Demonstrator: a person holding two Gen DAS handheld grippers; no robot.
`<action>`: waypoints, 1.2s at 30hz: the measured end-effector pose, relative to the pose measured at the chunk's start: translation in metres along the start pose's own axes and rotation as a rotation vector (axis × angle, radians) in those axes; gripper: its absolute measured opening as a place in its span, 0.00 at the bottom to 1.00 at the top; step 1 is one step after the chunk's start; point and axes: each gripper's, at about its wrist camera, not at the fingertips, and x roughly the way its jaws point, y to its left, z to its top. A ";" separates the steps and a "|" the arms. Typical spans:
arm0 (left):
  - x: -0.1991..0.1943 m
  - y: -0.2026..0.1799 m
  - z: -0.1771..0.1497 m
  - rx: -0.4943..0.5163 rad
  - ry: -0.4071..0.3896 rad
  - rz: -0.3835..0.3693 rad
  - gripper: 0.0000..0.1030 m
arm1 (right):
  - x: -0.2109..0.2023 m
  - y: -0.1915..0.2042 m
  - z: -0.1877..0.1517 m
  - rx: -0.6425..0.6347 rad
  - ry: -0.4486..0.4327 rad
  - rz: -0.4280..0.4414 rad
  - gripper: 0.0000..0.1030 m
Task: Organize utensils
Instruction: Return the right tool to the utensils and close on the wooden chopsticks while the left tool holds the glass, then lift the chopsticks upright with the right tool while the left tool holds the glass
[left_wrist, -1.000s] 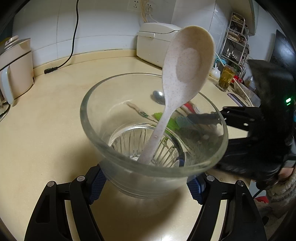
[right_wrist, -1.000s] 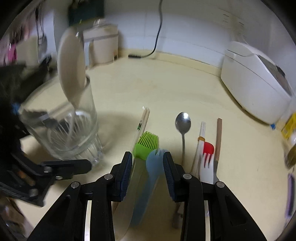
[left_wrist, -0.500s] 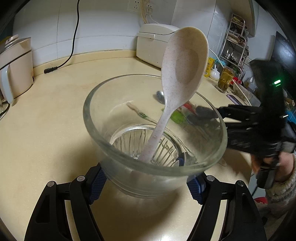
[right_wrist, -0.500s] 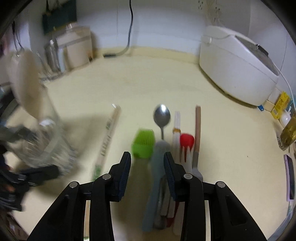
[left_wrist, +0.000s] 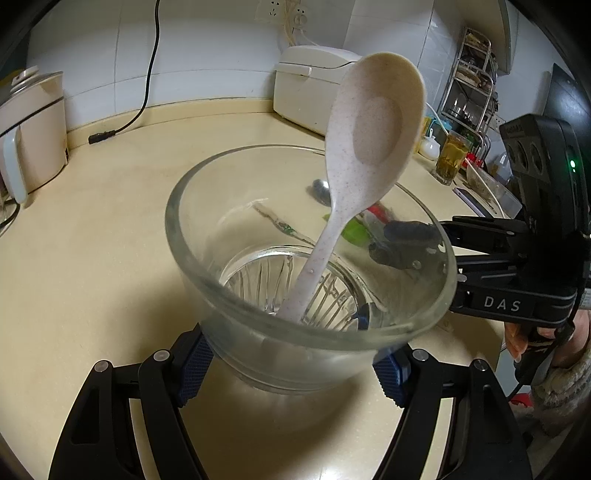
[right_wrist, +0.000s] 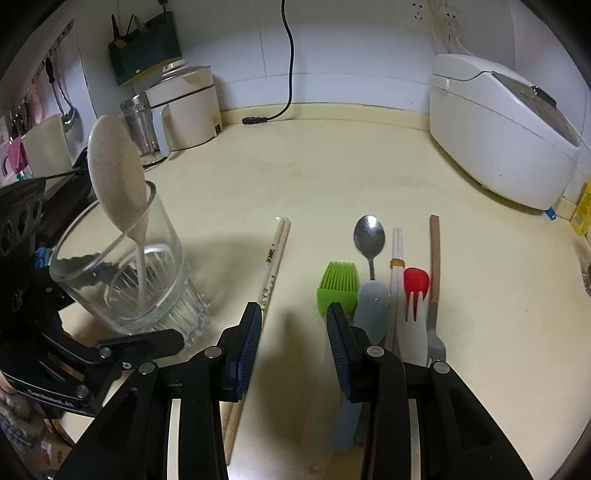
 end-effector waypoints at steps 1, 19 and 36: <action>-0.001 0.000 -0.001 -0.001 0.000 -0.002 0.76 | 0.000 0.001 0.001 -0.001 0.003 0.010 0.35; 0.001 0.000 -0.001 -0.004 0.005 -0.001 0.76 | 0.071 0.027 0.034 -0.183 0.137 0.069 0.21; 0.004 -0.002 -0.001 0.004 0.019 0.012 0.76 | 0.041 -0.007 0.002 -0.268 0.100 0.074 0.15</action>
